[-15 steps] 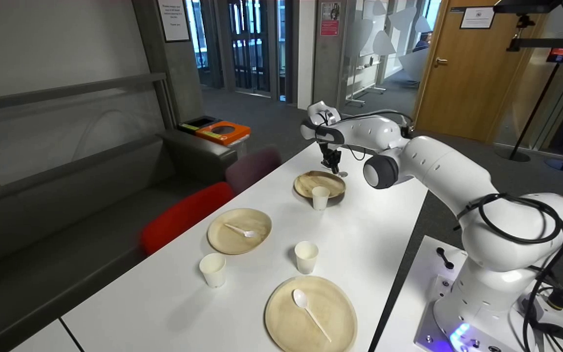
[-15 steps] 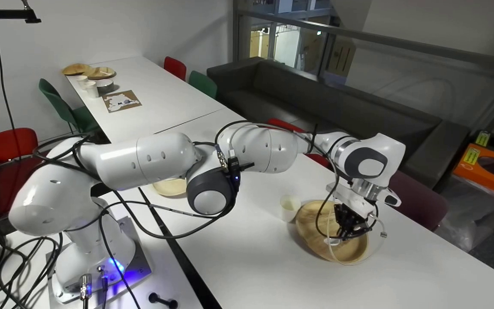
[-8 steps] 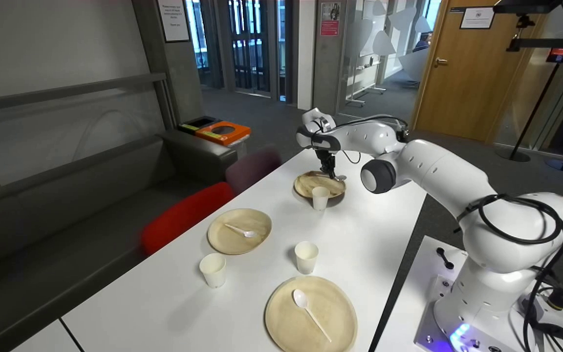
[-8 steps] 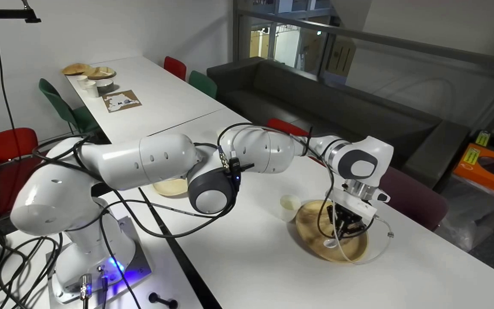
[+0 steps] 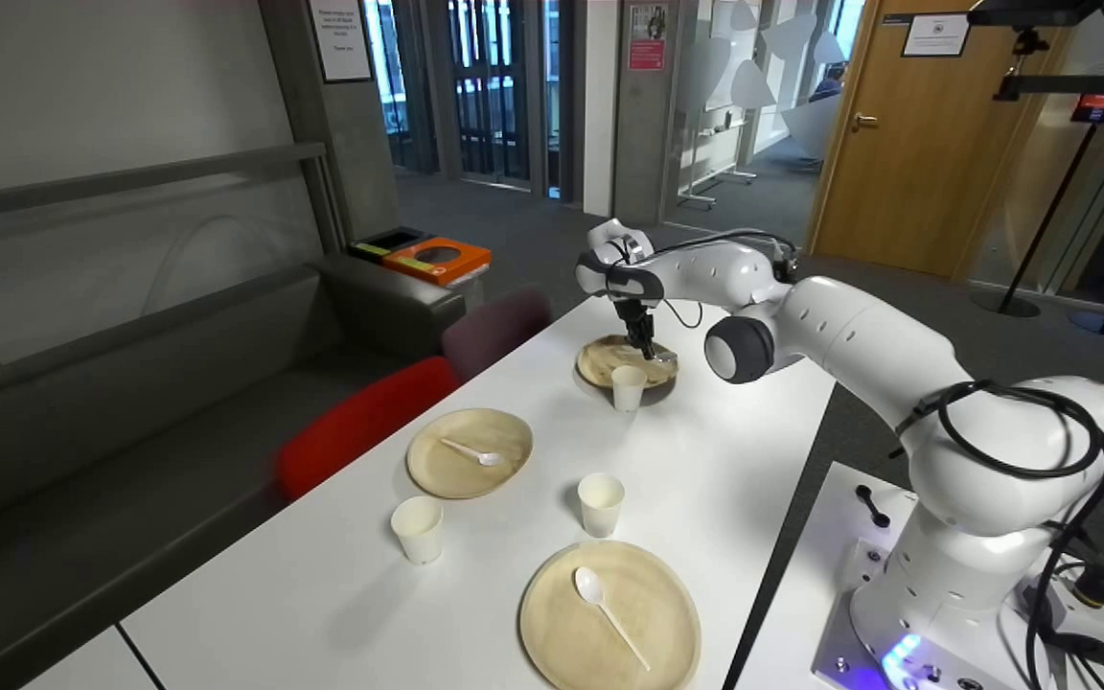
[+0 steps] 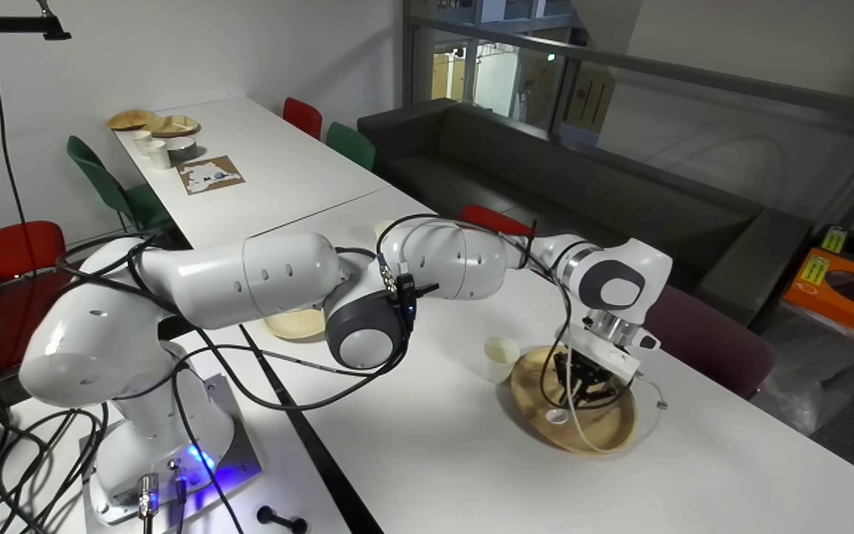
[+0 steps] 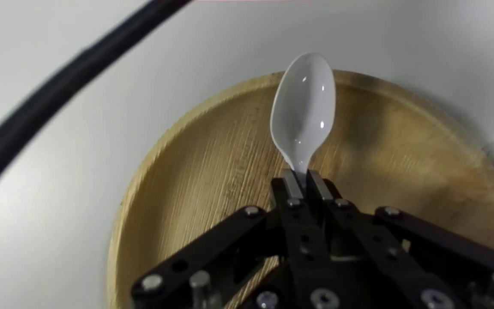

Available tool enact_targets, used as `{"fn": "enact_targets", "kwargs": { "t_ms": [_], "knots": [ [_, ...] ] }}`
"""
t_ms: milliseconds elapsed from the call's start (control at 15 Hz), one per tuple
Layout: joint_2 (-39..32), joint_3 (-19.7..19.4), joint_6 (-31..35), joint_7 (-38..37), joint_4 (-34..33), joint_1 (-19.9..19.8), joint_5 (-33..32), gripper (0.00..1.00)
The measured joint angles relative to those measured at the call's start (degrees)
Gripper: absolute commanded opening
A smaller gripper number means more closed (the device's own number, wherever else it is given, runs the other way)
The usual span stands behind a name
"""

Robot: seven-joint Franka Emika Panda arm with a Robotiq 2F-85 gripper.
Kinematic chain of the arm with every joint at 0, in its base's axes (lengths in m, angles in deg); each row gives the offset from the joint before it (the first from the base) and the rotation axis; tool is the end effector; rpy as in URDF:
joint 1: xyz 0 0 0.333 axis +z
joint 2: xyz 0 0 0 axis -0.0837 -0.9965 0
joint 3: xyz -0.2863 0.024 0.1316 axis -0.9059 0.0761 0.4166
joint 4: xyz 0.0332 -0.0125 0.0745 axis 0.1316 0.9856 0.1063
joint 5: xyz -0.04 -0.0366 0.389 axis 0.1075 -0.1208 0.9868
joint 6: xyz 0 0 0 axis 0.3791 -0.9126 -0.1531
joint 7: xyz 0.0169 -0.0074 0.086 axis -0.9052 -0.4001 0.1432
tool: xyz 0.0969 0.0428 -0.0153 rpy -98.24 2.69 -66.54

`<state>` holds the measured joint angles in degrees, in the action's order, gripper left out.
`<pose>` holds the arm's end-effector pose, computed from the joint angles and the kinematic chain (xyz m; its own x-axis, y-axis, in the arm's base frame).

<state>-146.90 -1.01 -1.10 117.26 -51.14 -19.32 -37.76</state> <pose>0.6767 -0.3611 0.1701 0.9055 0.1068 -0.4108 0.1361 -0.9898 0.0426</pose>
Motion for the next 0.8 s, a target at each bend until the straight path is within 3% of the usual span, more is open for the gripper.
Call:
{"fn": "enact_targets", "kwargs": {
  "t_ms": [267, 800],
  "knots": [
    [0.0, 1.2, -4.7, -2.5, 0.0, -0.1, 1.4, 0.02],
    [0.0, 2.2, -4.5, -14.3, -0.1, -1.4, 4.4, 0.02]
  ]
}}
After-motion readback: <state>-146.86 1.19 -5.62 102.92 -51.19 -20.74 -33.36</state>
